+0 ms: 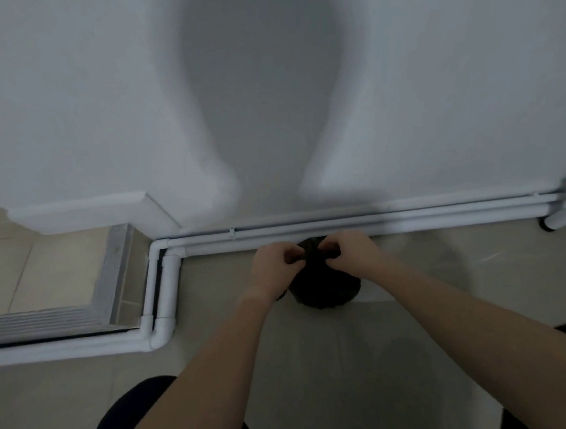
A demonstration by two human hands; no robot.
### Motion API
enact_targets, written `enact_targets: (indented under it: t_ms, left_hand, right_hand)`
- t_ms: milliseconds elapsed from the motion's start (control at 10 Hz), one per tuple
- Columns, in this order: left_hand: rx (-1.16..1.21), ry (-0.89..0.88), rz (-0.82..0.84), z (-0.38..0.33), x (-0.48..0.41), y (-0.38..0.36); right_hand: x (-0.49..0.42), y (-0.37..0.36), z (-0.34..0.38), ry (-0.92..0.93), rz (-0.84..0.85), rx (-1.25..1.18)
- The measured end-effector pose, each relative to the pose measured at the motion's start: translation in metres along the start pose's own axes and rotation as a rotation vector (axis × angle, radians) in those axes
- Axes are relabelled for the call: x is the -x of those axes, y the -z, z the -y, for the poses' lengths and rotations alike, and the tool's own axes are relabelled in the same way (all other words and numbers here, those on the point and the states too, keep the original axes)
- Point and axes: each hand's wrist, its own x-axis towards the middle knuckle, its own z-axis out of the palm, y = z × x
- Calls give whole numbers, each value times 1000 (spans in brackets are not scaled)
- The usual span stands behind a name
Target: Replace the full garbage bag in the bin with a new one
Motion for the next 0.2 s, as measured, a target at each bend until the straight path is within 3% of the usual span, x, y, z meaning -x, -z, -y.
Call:
enact_targets:
  t_ms: [200]
  left_hand:
    - [72, 31, -83, 2, 43, 88]
  right_hand:
    - [55, 101, 26, 91, 34, -144]
